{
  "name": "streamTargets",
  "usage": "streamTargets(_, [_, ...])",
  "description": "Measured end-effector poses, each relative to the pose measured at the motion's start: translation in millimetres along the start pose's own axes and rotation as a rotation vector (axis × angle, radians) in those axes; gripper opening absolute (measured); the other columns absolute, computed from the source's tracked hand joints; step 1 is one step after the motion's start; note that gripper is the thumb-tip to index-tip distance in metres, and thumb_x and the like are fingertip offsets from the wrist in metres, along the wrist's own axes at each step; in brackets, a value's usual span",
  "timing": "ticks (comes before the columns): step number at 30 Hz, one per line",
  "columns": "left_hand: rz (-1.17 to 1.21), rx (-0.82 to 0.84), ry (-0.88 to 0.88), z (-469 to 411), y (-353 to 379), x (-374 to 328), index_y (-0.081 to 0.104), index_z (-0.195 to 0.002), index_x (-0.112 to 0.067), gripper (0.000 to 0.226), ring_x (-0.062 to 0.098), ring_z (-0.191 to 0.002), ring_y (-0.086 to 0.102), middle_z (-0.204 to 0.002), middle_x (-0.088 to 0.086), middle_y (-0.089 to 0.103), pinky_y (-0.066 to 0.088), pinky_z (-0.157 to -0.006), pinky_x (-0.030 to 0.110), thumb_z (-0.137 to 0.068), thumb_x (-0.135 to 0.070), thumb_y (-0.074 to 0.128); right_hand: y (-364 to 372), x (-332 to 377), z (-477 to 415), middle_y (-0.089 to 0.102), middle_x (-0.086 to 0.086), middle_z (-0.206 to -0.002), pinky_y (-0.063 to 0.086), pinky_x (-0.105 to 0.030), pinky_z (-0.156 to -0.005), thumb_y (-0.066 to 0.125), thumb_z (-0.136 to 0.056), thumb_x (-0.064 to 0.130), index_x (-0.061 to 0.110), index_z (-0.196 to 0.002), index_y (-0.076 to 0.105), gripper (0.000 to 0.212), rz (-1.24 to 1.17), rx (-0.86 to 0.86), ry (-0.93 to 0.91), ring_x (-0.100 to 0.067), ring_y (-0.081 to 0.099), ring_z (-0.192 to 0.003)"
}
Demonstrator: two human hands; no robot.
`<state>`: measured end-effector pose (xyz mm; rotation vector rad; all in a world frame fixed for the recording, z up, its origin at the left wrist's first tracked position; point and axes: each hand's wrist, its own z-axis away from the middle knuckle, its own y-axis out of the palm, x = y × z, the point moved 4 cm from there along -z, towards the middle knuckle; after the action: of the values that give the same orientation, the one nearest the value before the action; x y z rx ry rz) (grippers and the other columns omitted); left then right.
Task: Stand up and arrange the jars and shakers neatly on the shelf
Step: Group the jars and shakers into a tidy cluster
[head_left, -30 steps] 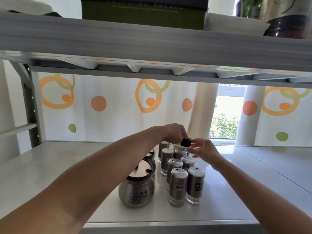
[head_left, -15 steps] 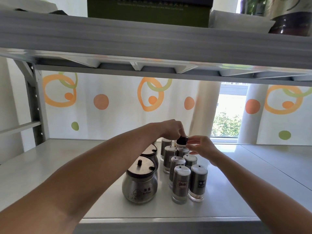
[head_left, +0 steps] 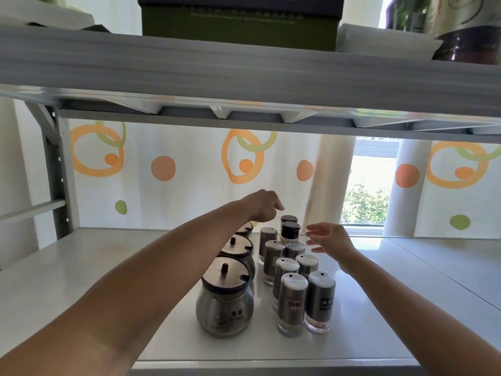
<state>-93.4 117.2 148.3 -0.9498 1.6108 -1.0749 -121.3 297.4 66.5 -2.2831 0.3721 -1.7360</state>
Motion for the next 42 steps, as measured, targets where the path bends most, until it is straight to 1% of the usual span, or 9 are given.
streamTargets(5, [-0.015,0.062,-0.004,-3.6,13.3,3.2,0.046,-0.139,-0.018,0.064,0.021,-0.138,0.037,-0.148,0.005,0.042,0.031,-0.113,0.031,-0.084,0.009,0.03,13.4,-5.5,-5.7,0.061,-0.014,-0.122,0.053,-0.031,-0.078,0.052,-0.088,-0.007,0.005,-0.131,0.051,0.045,0.01,0.073,0.04,-0.022,0.061,-0.094])
streamTargets(9, [-0.018,0.102,0.019,-5.1,19.9,1.8,0.046,-0.139,-0.023,0.069,0.02,-0.127,0.046,-0.146,0.006,0.045,0.037,-0.108,0.032,-0.081,0.012,0.03,23.1,-7.7,-7.0,0.062,-0.011,-0.121,0.05,-0.018,-0.064,0.051,-0.088,-0.007,0.007,-0.131,0.052,0.045,0.047,0.092,0.044,-0.016,0.059,-0.09])
streamTargets(17, [0.08,0.059,-0.019,-0.9,17.8,6.1,0.052,-0.135,-0.017,0.067,0.025,-0.124,0.05,-0.142,0.01,0.049,0.042,-0.096,0.028,-0.08,0.012,0.029,34.8,-5.6,-5.9,0.062,0.014,-0.078,0.043,-0.015,-0.055,0.064,-0.083,0.006,0.011,-0.117,0.063,0.034,0.01,0.093,0.028,0.002,0.058,-0.073])
streamTargets(21, [0.373,-0.038,-0.139,2.0,20.1,10.0,0.048,-0.137,-0.006,0.052,0.026,-0.136,0.04,-0.146,0.012,0.045,0.033,-0.11,0.029,-0.09,0.006,0.029,34.7,-6.4,-3.8,0.069,-0.001,-0.095,0.044,-0.012,-0.055,0.056,-0.091,0.012,0.007,-0.115,0.063,0.026,0.002,0.049,0.026,-0.002,0.059,-0.074])
streamTargets(26, [0.901,-0.165,-0.317,11.7,20.5,2.9,0.053,-0.085,-0.007,0.027,0.023,-0.096,0.038,-0.088,0.007,0.049,0.03,-0.079,0.025,-0.1,-0.015,0.032,27.7,-11.1,7.3,0.051,-0.018,-0.136,0.039,-0.041,-0.102,0.027,-0.102,0.033,0.0,-0.134,0.044,0.049,-0.329,0.001,0.117,-0.029,0.051,-0.12])
streamTargets(30, [1.039,-0.276,-0.247,22.6,11.9,4.3,0.058,-0.097,-0.012,0.037,0.017,-0.106,0.04,-0.094,-0.001,0.052,0.028,-0.091,0.027,-0.102,-0.032,0.028,15.4,-18.6,25.2,0.041,-0.013,-0.147,0.027,-0.041,-0.113,0.015,-0.099,0.047,0.003,-0.14,0.037,0.064,-0.464,0.01,0.143,-0.027,0.038,-0.136])
streamTargets(33, [1.068,-0.398,-0.137,44.0,-6.6,24.5,0.042,-0.141,-0.009,0.052,0.017,-0.133,0.038,-0.142,0.004,0.046,0.026,-0.112,0.031,-0.103,-0.039,0.023,2.8,-30.4,43.6,0.038,-0.011,-0.149,0.024,-0.04,-0.115,0.012,-0.097,0.052,0.005,-0.142,0.035,0.069,-0.567,-0.015,0.183,-0.025,0.036,-0.138])
streamTargets(38, [1.254,-0.64,-0.132,105.2,-0.3,90.0,0.042,-0.141,-0.011,0.055,0.016,-0.14,0.034,-0.15,0.003,0.04,0.019,-0.115,0.03,-0.103,-0.039,0.015,-3.7,-41.2,73.3,0.034,-0.007,-0.152,0.018,-0.034,-0.115,0.008,-0.095,0.057,0.008,-0.145,0.03,0.074,-0.669,-0.047,0.226,-0.02,0.031,-0.14])
streamTargets(42, [1.436,-0.616,-0.295,143.6,53.6,113.2,0.037,-0.144,-0.01,0.06,0.017,-0.141,0.031,-0.152,0.003,0.037,0.016,-0.118,0.032,-0.102,-0.043,0.011,10.0,-34.1,89.8,0.031,-0.007,-0.153,0.016,-0.039,-0.119,0.008,-0.093,0.061,0.009,-0.146,0.029,0.078,-0.679,-0.009,0.229,-0.024,0.029,-0.142])
